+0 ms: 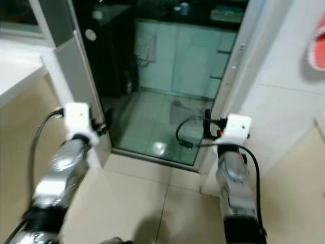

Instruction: Restocking fridge

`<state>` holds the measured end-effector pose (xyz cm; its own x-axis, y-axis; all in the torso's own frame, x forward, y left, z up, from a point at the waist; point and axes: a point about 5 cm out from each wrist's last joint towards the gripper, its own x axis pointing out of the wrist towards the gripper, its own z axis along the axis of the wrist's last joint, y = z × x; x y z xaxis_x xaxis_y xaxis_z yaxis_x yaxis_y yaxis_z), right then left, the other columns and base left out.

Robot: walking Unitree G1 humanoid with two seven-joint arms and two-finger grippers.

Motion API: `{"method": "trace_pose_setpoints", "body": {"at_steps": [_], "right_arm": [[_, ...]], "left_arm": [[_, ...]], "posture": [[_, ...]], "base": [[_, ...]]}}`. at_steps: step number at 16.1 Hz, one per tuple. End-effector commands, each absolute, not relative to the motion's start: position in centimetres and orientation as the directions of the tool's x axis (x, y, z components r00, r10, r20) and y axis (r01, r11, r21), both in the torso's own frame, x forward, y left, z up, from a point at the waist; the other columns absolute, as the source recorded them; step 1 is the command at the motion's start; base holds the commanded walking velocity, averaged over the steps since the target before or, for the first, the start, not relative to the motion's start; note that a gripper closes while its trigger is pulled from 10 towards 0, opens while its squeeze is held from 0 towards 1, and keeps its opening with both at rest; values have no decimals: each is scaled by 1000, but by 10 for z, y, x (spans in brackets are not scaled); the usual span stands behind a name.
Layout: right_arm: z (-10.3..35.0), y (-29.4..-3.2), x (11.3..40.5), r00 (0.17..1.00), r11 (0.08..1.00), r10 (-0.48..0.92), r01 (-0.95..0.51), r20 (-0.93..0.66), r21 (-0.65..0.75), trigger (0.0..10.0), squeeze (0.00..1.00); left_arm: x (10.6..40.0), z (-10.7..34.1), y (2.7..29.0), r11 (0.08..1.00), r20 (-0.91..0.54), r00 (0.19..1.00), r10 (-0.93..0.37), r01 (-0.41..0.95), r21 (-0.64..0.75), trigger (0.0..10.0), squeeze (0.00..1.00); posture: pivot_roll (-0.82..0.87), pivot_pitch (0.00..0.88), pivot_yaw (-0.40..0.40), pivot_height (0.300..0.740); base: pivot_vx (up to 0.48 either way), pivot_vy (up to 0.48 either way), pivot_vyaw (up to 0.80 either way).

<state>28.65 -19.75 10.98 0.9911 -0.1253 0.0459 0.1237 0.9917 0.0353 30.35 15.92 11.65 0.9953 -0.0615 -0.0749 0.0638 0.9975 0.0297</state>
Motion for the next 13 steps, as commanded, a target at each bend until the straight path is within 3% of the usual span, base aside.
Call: {"method": "trace_pose_setpoints", "body": {"at_steps": [1, 3, 4, 6, 10, 13], "right_arm": [[116, -202, 280, 991, 993, -118, 117, 63, 10, 10000, 0], [115, -209, 249, 994, 994, -94, 96, 48, -46, 10000, 0], [115, -210, 246, 995, 994, -93, 95, 46, -48, 10000, 0], [110, -210, 243, 995, 995, -92, 93, 23, -38, 10000, 0], [108, -197, 250, 999, 999, -34, 34, -17, -12, 10000, 0], [100, -197, 248, 998, 999, -32, 32, -62, -1, 10000, 0]], "left_arm": [[294, 113, 162, 994, -116, 988, -98, 104, 43, 10000, 0], [247, 97, 177, 978, -246, 955, -165, 191, 85, 10000, 0], [242, 97, 177, 977, -251, 952, -172, 198, 84, 10000, 0], [243, 108, 183, 992, -176, 981, -82, 97, 79, 10000, 0], [247, 117, 170, 993, -176, 979, -101, 110, 47, 10000, 0], [252, 118, 181, 995, -180, 982, -60, 73, 66, 10000, 0]], "posture": [[-131, 0, 8, 740], [-122, 0, 2, 740], [-122, 0, -1, 740], [-118, 0, -9, 740], [-122, 0, 0, 740], [-99, 0, 5, 740]], "base": [[0, 0, 0], [0, 0, 0], [0, 0, 0], [0, 0, 0], [0, 0, 0], [0, 0, 0]]}}
